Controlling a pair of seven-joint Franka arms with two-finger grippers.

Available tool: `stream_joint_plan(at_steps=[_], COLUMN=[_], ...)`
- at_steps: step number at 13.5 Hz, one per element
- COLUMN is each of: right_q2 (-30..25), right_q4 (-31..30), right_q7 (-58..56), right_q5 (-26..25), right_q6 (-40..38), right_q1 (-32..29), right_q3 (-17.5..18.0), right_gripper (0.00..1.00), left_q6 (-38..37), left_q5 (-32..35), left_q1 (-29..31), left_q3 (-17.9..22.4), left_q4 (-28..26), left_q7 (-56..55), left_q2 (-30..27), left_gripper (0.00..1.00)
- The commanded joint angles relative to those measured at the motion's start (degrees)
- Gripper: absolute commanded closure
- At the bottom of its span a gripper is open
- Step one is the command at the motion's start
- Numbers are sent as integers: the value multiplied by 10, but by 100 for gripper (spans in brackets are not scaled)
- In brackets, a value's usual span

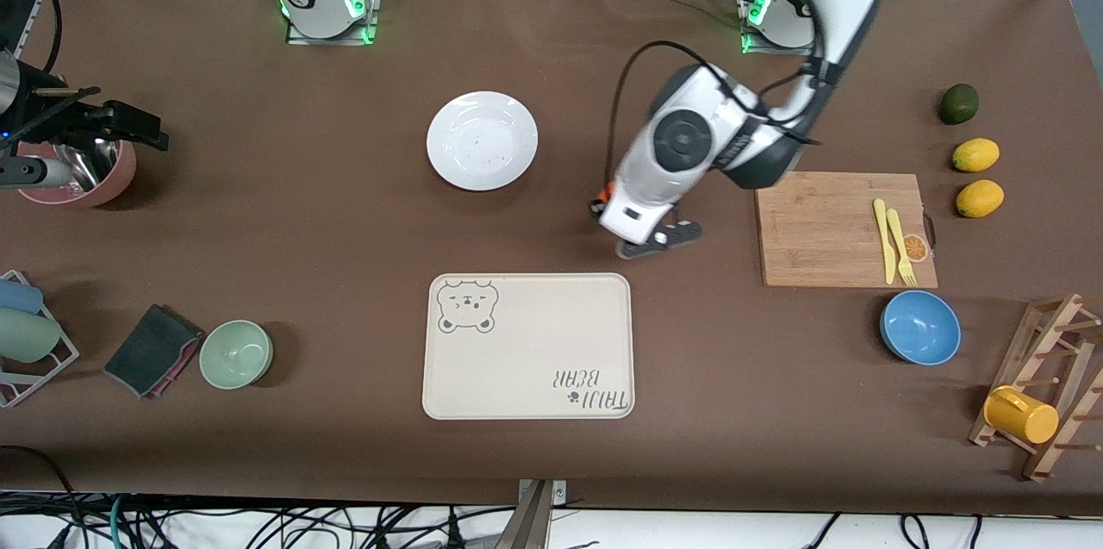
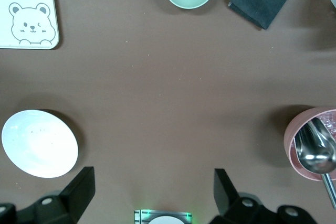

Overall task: Place orange and plate with both arms
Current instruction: 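Carry the orange with the left gripper over the white plate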

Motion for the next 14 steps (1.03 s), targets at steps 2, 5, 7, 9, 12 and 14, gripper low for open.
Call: stream_joint_plan(at_steps=[2,5,7,9,12,14], right_q2=[-2,-2,-2,-1,-1,-2], right_q4=[-1,-2,-9,-10,-10,-17], right_q7=[-8,-8,-9,-9,-9,-8], right_q5=[10,10,10,10,10,10], right_q6=[0,1,2,1,0,2], right_q1=[-4,-4,-4,-4,-4,-3], right_q3=[0,0,0,0,0,0], right_gripper=[0,0,0,0,0,0], left_q6=[-8,-1,27,54,63,76], left_q5=[-10,-10,-10,-9,-9,-9], left_q1=[-103,-153,-178,-198,-208,-216], left_q3=[9,13,13,13,13,13], left_q4=[92,110,114,114,118,120], left_q7=[-107,-150,-160,-178,-179,-182], left_q2=[84,99,113,131,151,158], left_gripper=[100,100,100,100,100,100])
